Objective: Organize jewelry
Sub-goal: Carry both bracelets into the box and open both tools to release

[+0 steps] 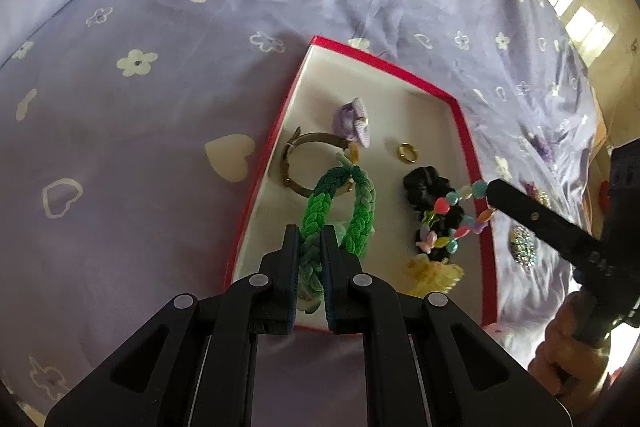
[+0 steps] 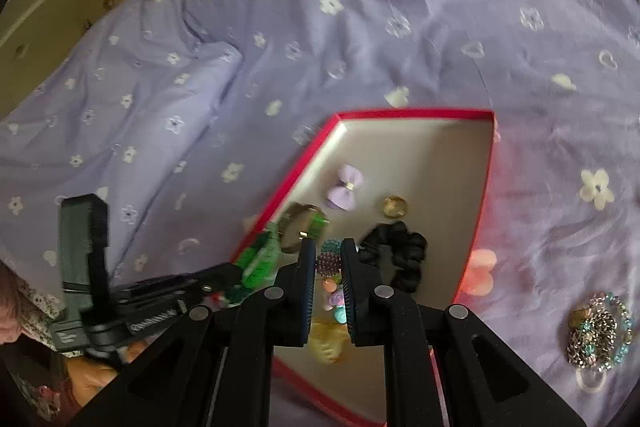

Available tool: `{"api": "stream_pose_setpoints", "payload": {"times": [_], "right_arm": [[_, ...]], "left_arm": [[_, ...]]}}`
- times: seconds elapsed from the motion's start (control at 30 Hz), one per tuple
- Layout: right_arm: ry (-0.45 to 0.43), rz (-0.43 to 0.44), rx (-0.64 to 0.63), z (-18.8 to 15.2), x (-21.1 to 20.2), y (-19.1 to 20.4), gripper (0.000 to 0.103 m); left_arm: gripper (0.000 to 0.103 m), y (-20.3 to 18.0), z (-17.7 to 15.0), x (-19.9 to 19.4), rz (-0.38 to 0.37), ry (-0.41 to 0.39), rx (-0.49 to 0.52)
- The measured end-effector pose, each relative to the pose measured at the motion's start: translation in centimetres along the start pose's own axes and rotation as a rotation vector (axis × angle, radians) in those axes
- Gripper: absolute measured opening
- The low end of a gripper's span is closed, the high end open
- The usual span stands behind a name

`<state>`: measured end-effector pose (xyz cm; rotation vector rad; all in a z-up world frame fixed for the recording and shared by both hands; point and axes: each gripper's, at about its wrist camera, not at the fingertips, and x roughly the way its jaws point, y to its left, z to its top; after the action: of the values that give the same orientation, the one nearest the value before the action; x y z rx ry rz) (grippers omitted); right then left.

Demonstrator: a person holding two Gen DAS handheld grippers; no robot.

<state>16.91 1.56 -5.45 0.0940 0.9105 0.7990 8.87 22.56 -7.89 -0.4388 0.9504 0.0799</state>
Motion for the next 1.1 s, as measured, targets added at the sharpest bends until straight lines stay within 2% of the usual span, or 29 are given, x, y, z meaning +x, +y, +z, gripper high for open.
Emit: {"api": "stream_pose_setpoints", "payload": {"times": [0.3, 0.63, 0.7, 0.73, 0.8, 0.97, 1.1], "right_arm": [[0.049, -0.071, -0.003, -0.8, 1.8, -2.0, 0.013], [0.074, -0.072, -0.003, -0.9, 2.3, -2.1, 0.017], [0.070, -0.066, 0.000, -0.9, 2.1, -2.1, 0.020], [0.067, -0.063, 0.000, -0.9, 2.0, -2.1, 0.025], [0.053, -0.055, 0.002, -0.9, 1.5, -2.0, 0.033], [0.029, -0.053, 0.029, -1.2, 0.1, -2.4, 0.035], [-0.002, -0.059, 0.059, -1.6, -2.0, -3.3, 0.038]], "left_arm": [[0.009, -0.2, 0.3, 2.1, 0.038, 0.030, 0.005], [0.010, -0.3, 0.2, 2.6, 0.061, 0.047, 0.005], [0.016, -0.2, 0.3, 2.4, 0.062, 0.047, -0.001], [0.019, -0.2, 0.3, 2.3, 0.063, 0.045, -0.003], [0.031, -0.2, 0.3, 2.0, 0.062, 0.037, -0.008], [0.033, -0.7, 0.2, 1.0, 0.058, 0.020, -0.002], [0.040, -1.4, 0.0, 0.2, 0.049, 0.008, 0.007]]}}
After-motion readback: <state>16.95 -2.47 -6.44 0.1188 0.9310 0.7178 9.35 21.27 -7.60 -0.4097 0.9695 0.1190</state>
